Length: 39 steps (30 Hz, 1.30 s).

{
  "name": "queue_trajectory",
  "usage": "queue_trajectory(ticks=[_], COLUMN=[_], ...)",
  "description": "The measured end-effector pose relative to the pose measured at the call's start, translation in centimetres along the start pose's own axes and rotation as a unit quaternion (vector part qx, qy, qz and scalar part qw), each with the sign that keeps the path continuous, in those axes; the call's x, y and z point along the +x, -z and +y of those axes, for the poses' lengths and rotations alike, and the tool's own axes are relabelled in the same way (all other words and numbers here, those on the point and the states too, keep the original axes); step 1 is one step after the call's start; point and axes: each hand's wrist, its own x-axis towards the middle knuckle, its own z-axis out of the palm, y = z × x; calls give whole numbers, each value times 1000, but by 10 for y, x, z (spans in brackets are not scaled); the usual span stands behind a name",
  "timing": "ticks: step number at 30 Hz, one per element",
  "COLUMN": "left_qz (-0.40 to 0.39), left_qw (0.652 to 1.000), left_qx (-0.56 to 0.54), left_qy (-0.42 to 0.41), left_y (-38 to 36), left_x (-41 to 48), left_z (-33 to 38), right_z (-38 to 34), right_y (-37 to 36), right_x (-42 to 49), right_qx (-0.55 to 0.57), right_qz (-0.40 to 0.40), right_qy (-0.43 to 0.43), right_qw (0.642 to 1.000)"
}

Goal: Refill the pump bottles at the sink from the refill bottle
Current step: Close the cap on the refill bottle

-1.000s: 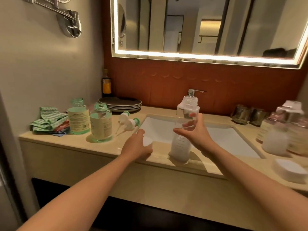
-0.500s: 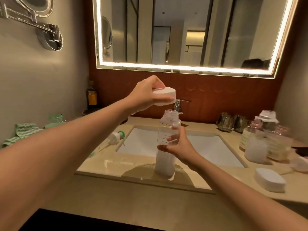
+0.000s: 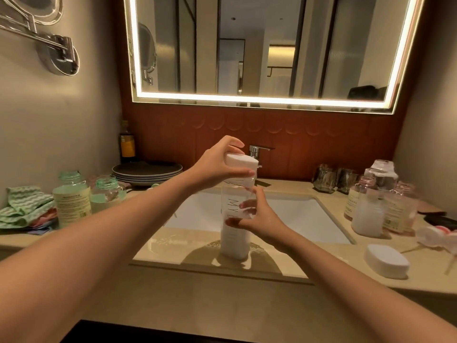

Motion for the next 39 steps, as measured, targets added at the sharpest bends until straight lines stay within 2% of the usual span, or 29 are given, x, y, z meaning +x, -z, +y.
queue_trajectory(ticks=[5,11,16,22,27,33,39], left_qz=[5,-68,-60,-9,29,30,22], left_qw=[998,982,967,963,963,961,958], left_qx=[-56,-150,-190,-228,-229,-235,-248], left_qy=[17,93,158,140,136,140,144], left_y=[0,-16,-48,-72,-80,-81,-79], left_x=[-7,-31,-51,-54,-50,-49,-49], left_z=[-7,-27,-50,-57,-65,-68,-68], right_z=[-4,-47,-91,-108,-106,-113,-116], right_y=[29,67,65,56,53,54,55], right_x=[-6,-3,20,34,40,43,49], right_qx=[-42,-13,-138,-267,-301,-368,-358], right_qz=[-4,34,-17,-104,-92,-99,-113], right_qy=[19,69,94,66,87,109,95], right_qw=[999,997,986,956,945,918,922])
